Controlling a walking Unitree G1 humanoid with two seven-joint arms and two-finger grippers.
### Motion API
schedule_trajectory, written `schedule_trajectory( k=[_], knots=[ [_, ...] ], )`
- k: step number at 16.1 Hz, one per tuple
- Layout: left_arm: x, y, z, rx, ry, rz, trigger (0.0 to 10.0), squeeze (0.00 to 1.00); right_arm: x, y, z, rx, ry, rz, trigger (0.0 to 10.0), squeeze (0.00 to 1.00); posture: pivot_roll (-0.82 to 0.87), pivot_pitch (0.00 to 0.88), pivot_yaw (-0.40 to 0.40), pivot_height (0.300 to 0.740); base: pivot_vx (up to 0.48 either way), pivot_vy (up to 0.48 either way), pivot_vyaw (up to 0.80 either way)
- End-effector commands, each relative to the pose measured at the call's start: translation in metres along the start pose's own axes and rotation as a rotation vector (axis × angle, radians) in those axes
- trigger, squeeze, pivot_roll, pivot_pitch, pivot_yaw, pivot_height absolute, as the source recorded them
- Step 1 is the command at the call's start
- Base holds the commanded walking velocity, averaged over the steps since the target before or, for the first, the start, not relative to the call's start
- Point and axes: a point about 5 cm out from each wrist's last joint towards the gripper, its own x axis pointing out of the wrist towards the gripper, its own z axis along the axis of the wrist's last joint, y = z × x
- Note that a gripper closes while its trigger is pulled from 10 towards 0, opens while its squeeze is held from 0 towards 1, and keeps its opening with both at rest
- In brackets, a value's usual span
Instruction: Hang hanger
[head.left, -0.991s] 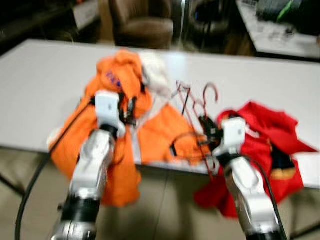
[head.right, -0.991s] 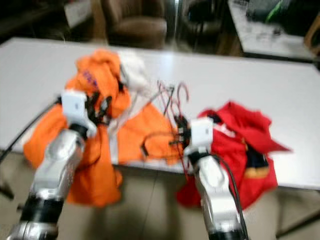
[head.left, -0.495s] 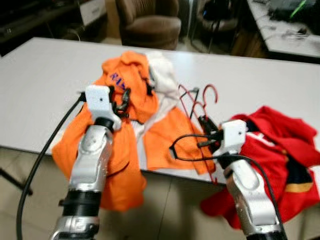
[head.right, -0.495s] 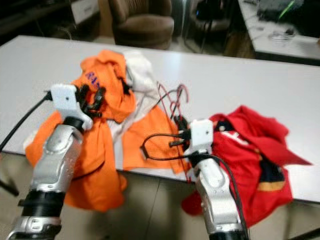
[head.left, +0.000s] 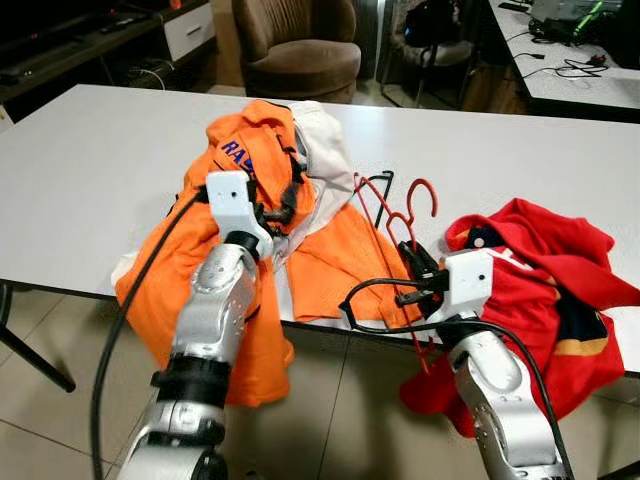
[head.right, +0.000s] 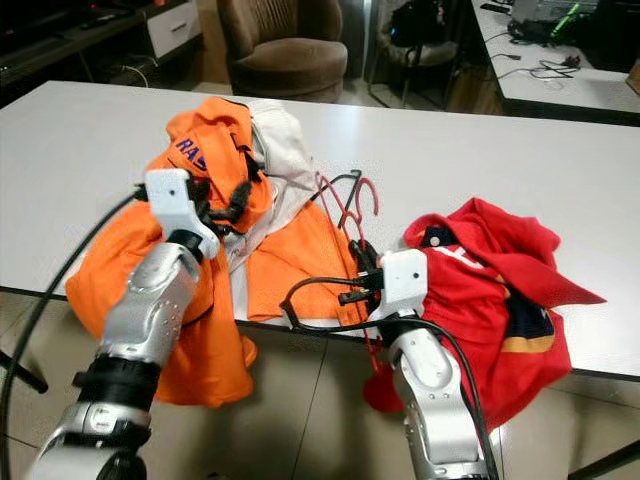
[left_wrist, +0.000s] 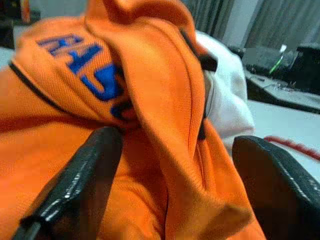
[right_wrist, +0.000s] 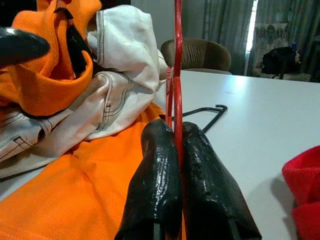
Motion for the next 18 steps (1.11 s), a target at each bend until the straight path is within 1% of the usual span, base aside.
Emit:
schedule_trajectory(
  k=[1, 2, 3, 5, 6, 7, 8, 11, 13, 18],
  knots=[
    [0.006, -0.001, 0.0, 0.009, 0.021, 0.007, 10.0, 0.5, -0.001, 0.003, 0.004, 0.001, -0.011, 0.005, 10.0, 0.0, -0.1, 0.015, 0.056, 0.74, 0.0, 0.0, 0.0],
    [0.009, -0.004, -0.001, 0.005, 0.027, 0.006, 10.0, 0.01, -0.002, 0.003, 0.004, 0.001, -0.01, 0.006, 10.0, 0.0, -0.1, 0.014, 0.057, 0.74, 0.0, 0.0, 0.0],
    [0.011, -0.005, -0.002, -0.002, 0.028, 0.014, 10.0, 0.0, -0.002, 0.003, 0.004, 0.0, -0.009, 0.008, 10.0, 0.0, -0.1, 0.013, 0.056, 0.74, 0.0, 0.0, 0.0],
    [0.014, -0.003, -0.004, -0.041, 0.032, 0.066, 10.0, 0.0, -0.002, 0.003, 0.005, -0.003, -0.009, 0.01, 10.0, 0.0, -0.11, 0.011, 0.059, 0.74, 0.0, 0.0, 0.0],
    [0.014, -0.003, -0.004, -0.055, 0.032, 0.069, 10.0, 0.0, -0.002, 0.002, 0.005, -0.003, -0.009, 0.01, 10.0, 0.0, -0.11, 0.011, 0.059, 0.74, 0.0, 0.0, 0.0],
    [0.015, -0.003, -0.005, -0.085, 0.034, 0.087, 7.8, 0.0, -0.002, 0.002, 0.005, -0.005, -0.008, 0.01, 10.0, 0.0, -0.11, 0.008, 0.059, 0.74, 0.0, 0.0, 0.0],
    [0.015, -0.001, -0.005, -0.09, 0.036, 0.105, 0.0, 0.0, -0.003, 0.003, 0.004, -0.006, -0.008, 0.011, 10.0, 0.0, -0.11, 0.005, 0.06, 0.74, 0.0, 0.0, 0.0],
    [0.013, 0.006, -0.006, -0.059, 0.056, 0.148, 0.0, 0.0, -0.003, 0.004, 0.004, -0.006, -0.006, 0.011, 10.0, 0.0, -0.1, 0.002, 0.062, 0.74, 0.0, 0.0, 0.0],
    [0.006, 0.01, -0.005, -0.045, 0.065, 0.152, 0.0, 0.0, -0.003, 0.004, 0.004, -0.004, -0.005, 0.011, 10.0, 0.0, -0.09, 0.002, 0.059, 0.74, 0.0, 0.0, 0.0],
    [0.006, 0.01, -0.005, -0.045, 0.065, 0.152, 0.0, 0.0, -0.003, 0.004, 0.004, -0.004, -0.005, 0.011, 10.0, 0.0, -0.09, 0.002, 0.059, 0.74, 0.0, 0.0, 0.0]
  ],
)
